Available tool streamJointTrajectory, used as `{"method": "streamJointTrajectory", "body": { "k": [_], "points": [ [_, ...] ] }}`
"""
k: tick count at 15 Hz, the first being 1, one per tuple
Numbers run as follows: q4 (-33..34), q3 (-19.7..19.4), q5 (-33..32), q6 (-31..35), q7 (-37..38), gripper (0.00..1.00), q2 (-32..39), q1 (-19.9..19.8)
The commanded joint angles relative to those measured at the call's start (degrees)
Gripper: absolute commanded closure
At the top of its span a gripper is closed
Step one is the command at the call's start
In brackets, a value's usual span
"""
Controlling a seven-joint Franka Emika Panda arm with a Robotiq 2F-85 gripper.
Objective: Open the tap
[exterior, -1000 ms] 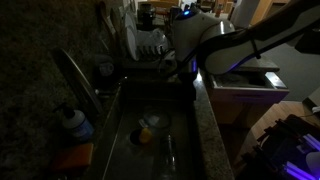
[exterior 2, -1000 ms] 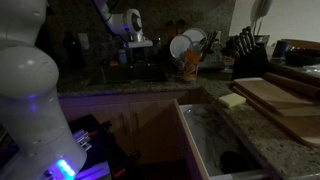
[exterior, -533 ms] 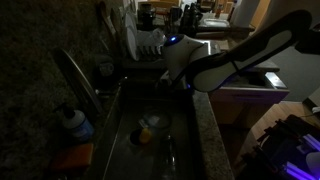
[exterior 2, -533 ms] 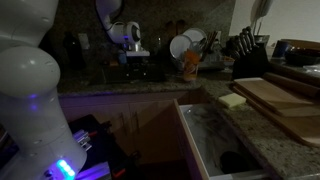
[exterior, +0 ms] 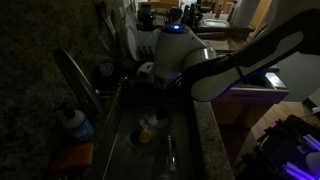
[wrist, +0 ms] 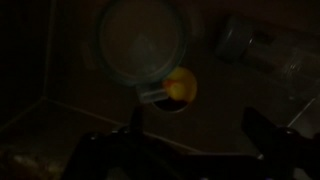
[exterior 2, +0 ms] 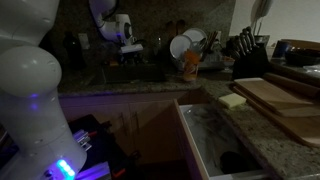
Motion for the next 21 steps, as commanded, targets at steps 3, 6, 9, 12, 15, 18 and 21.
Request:
{"method": "streamJointTrajectory", "body": {
  "k": [3,6,9,12,15,18,21],
  "points": [
    [2.08,0.37,-0.36,7.44,-1.69,0.00,0.65,1.37],
    [2.19,0.57,-0.47,10.20,-2.69,0.00,0.75,1.08],
    [7.21,0.28,0.68,14.44,-4.68,0.00,4.65,-1.50],
    [17.17,4.55,4.71,18.35,-10.39,0.00,12.21,-5.06],
    [26.11,10.39,11.38,16.30,-13.79,0.00,20.23,-8.52],
    [23.89,9.08,12.35,17.11,-11.36,0.00,18.90,-8.02],
    [25.26,9.20,12.32,17.40,-11.43,0.00,20.83,-8.03]
  ]
}}
